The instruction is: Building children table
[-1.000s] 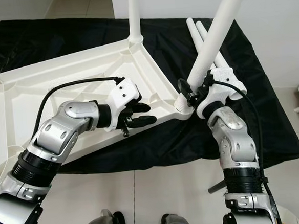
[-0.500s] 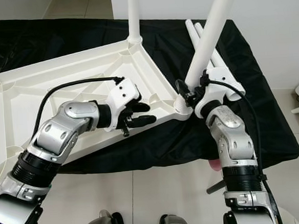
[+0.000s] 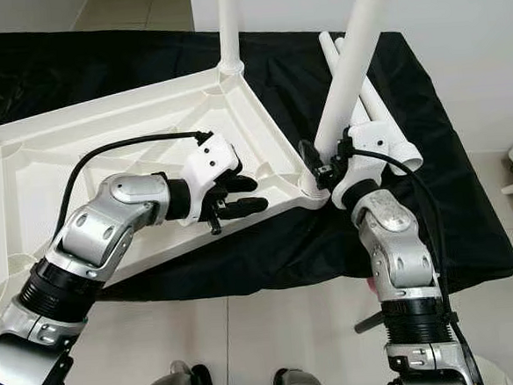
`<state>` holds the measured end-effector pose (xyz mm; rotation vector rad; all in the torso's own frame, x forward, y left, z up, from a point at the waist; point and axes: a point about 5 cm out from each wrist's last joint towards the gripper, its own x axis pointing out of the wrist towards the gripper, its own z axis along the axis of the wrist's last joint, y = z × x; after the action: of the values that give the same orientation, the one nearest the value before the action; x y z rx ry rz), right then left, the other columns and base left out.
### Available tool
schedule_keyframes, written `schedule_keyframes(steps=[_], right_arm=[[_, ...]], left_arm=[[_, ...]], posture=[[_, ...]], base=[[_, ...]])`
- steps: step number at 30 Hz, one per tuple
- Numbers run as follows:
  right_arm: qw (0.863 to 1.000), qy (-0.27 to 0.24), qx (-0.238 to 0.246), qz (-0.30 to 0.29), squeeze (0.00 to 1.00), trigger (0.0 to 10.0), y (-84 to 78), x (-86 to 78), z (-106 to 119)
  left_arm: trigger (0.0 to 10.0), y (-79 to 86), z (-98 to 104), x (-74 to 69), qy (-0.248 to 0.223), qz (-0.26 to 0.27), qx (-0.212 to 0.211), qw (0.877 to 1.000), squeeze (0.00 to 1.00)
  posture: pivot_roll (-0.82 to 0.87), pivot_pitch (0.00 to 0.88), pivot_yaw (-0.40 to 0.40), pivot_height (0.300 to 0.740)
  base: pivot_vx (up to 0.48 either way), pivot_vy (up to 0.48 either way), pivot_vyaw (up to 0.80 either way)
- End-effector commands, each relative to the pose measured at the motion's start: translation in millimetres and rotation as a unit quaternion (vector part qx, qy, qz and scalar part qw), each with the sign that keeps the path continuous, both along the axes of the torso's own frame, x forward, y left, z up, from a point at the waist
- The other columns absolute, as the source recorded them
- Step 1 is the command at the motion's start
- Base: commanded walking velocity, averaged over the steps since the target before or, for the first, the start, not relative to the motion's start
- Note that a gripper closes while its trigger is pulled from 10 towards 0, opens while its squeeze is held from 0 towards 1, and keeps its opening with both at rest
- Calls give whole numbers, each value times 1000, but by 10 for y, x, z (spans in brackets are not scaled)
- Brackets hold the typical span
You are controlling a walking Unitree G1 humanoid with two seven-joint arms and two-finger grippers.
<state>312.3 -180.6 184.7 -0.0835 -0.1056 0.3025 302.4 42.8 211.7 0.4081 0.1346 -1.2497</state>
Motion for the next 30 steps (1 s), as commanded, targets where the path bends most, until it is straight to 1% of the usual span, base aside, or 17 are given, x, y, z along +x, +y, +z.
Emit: schedule_keyframes(steps=[1,4,6,7,8,15,17,18,20,21,30], right_arm=[[989,146,-22,-18,0,10000,-51,-112,-649],[989,141,-18,-33,0,10000,-56,-102,-625],[989,137,-7,-56,0,10000,-58,-93,-609],[989,137,-7,-56,0,10000,-58,-93,-609],[988,133,-7,-84,0,10000,-60,-83,-604],[986,121,20,-116,0,10000,58,-95,-599],[985,122,23,-121,0,10000,75,-99,-605],[984,113,20,-136,0,10000,101,-117,-596],[982,112,25,-148,0,10000,105,-131,-595],[980,109,29,-163,0,10000,92,-141,-594],[973,98,38,-205,0,10000,84,-150,-566]], left_arm=[[10000,29,9,8,-9,20,2,1000,0],[10000,30,9,7,-9,20,2,1000,0],[10000,32,10,6,-9,20,2,1000,0],[10000,32,10,6,-9,20,2,1000,0],[10000,33,10,5,-9,20,2,1000,0],[10000,40,14,5,-10,21,2,1000,0],[10000,40,15,5,-11,21,3,1000,0],[10000,40,16,3,-11,20,3,1000,0],[10000,39,17,1,-11,20,3,1000,0],[10000,39,17,1,-11,20,3,1000,0],[10000,42,13,-3,-9,20,2,1000,0]], posture=[[-12,143,21,740],[-11,144,19,740],[-10,144,19,740],[-10,144,19,740],[-7,144,19,740],[-5,144,19,740],[-5,144,19,740],[-5,146,19,740],[-5,146,19,740],[-5,146,19,740],[-4,145,17,740]], base=[[0,0,0],[0,0,0],[0,0,0],[0,0,0],[0,0,0],[0,0,0],[0,0,0],[0,0,0],[0,0,0],[0,0,0],[0,0,0]])
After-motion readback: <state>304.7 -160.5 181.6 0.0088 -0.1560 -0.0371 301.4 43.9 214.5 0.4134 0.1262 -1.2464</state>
